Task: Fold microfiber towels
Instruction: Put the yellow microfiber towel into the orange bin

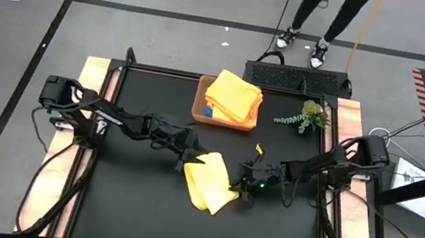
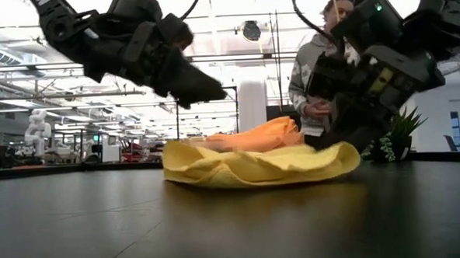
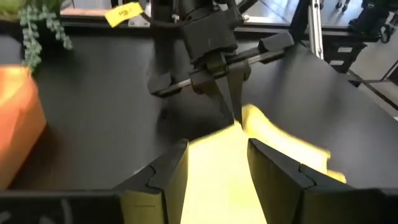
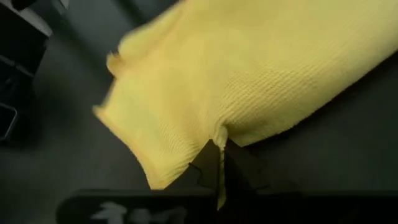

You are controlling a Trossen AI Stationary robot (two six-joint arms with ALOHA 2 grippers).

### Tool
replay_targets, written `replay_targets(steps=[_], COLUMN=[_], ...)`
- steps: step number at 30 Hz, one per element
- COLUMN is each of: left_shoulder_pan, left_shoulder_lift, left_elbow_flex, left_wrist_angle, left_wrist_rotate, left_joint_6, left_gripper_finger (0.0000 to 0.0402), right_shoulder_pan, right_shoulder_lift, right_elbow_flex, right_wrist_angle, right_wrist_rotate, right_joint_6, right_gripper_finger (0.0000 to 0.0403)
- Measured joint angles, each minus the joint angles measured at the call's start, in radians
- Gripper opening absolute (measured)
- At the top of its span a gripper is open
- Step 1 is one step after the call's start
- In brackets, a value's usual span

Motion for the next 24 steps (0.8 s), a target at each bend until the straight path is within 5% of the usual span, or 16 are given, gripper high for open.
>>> replay_targets(steps=[8,20,24], left_shoulder_pan=[0.005,0.030,0.049], left_shoulder_lift=[0.133,0.344,0.375], left_elbow_flex=[0.147,0.424,0.484], left_wrist_angle=[-0.073,-0.311,-0.382], left_wrist_rotate=[0.043,0.050,0.171], left_joint_6=[0.048,0.176,0.214], left_gripper_finger=[0.0182,0.0279,0.0286], right_shoulder_pan=[-0.002,-0.002,-0.002], right_shoulder_lift=[-0.109,-0.120,-0.120], right_elbow_flex=[0.003,0.024,0.046], right_wrist_angle=[-0.070,-0.086,-0.092], right_wrist_rotate=[0.024,0.027,0.026], right_joint_6=[-0.044,-0.082,-0.109], right_gripper_finger=[0.0001,0.0001,0.0000])
